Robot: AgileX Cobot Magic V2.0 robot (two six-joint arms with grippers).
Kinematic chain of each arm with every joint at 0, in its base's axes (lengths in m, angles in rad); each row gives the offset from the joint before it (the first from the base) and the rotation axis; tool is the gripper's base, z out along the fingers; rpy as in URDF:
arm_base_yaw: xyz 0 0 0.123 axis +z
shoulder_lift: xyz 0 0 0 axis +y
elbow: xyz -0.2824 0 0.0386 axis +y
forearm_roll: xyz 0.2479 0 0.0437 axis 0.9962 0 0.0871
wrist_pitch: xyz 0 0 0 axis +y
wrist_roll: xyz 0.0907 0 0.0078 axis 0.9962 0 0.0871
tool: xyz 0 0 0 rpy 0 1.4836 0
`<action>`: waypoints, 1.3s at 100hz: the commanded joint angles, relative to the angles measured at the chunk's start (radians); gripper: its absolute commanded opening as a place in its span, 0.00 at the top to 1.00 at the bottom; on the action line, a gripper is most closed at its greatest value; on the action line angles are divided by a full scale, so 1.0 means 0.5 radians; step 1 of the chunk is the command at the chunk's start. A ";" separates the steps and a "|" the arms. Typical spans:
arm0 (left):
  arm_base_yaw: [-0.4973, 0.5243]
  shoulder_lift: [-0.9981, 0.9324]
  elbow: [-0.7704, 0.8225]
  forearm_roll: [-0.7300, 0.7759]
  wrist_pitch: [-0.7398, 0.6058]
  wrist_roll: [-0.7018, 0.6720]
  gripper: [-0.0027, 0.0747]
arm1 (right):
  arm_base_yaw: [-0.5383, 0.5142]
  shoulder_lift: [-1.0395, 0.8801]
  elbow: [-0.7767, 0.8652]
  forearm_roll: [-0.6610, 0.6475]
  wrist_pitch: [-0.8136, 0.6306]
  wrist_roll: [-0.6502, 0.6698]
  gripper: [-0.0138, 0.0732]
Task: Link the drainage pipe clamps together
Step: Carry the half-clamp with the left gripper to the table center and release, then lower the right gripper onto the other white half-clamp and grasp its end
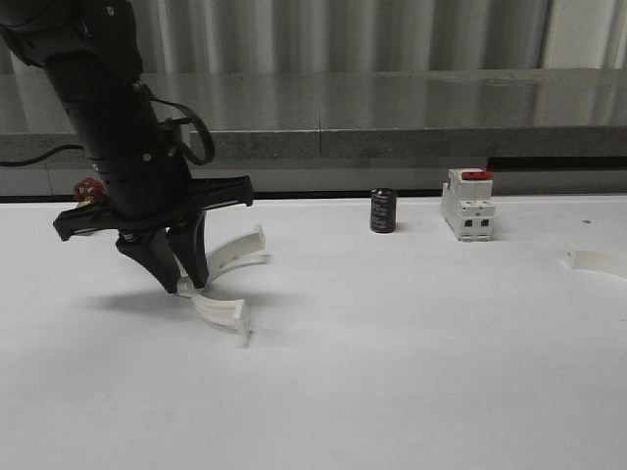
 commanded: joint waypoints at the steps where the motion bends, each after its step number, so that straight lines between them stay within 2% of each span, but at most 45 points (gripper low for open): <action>1: -0.017 -0.097 -0.068 -0.040 -0.036 -0.026 0.86 | -0.009 -0.039 -0.032 -0.018 -0.155 -0.002 0.92; 18: -0.017 -0.100 -0.132 -0.046 0.018 -0.026 0.52 | -0.009 -0.039 -0.032 -0.018 -0.155 -0.002 0.92; 26: -0.017 -0.109 -0.193 -0.046 0.054 -0.026 0.48 | -0.009 -0.039 -0.032 -0.018 -0.155 -0.002 0.92; 45: -0.017 -0.234 -0.293 -0.006 0.171 0.046 0.55 | -0.009 -0.039 -0.032 -0.018 -0.155 -0.002 0.92; 55: 0.000 -0.352 -0.293 0.065 0.246 0.050 0.67 | -0.009 -0.039 -0.032 -0.018 -0.155 -0.002 0.92; 69: 0.059 -0.545 -0.276 0.070 0.333 0.220 0.87 | -0.009 -0.039 -0.032 -0.018 -0.155 -0.002 0.92; 81: 0.138 -0.737 -0.197 0.074 0.333 0.283 0.99 | -0.009 -0.039 -0.032 -0.018 -0.155 -0.002 0.92; 114: 0.424 -1.337 0.193 0.307 0.220 0.296 0.99 | -0.009 -0.039 -0.032 -0.018 -0.155 -0.002 0.92; 130: 0.552 -1.674 0.463 0.369 0.078 0.296 0.99 | -0.009 -0.039 -0.032 -0.018 -0.155 -0.002 0.92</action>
